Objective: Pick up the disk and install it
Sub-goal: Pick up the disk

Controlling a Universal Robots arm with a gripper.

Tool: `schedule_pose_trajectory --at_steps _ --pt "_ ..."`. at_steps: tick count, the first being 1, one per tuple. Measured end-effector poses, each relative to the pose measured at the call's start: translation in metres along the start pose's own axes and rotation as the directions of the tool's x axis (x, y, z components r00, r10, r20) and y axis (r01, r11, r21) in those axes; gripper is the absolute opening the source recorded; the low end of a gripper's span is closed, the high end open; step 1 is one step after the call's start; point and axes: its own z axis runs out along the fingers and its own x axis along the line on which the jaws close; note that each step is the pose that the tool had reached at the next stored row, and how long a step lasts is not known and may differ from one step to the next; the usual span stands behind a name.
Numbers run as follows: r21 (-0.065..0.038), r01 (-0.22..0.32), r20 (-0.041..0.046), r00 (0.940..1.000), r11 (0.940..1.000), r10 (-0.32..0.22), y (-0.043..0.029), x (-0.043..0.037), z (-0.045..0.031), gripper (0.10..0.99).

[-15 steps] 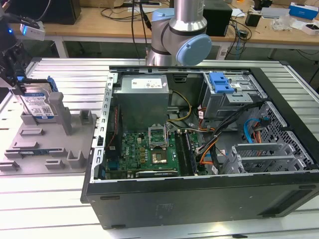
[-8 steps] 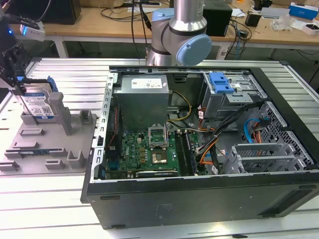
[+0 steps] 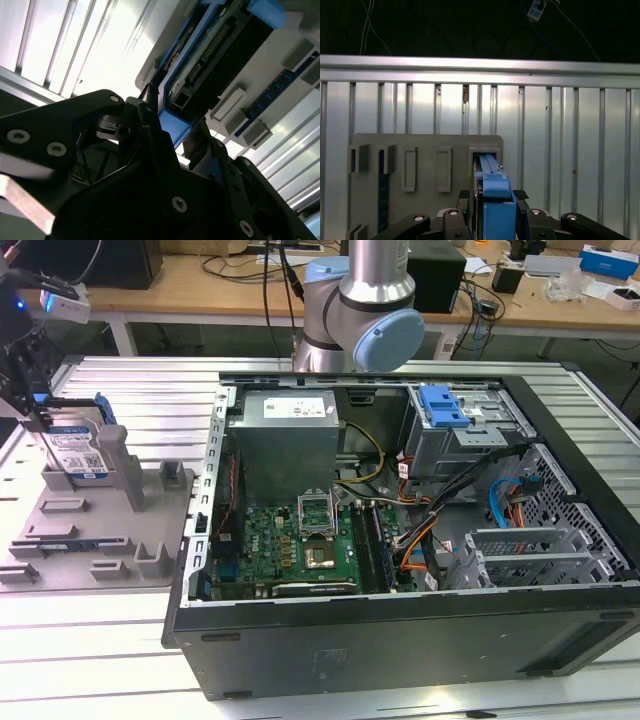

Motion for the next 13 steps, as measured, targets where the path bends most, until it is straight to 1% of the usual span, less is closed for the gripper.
schedule_pose_trajectory --at_steps 10,11,13 --pt "0.0 0.0 -0.0001 1.0 1.0 0.0 -0.0002 0.001 0.0006 0.455" --pt "0.0 0.0 -0.0002 1.0 1.0 0.0 -0.0002 0.001 0.0007 0.373" --pt "0.0 0.0 0.0 1.0 1.0 0.0 -0.0002 0.001 0.0007 0.373"
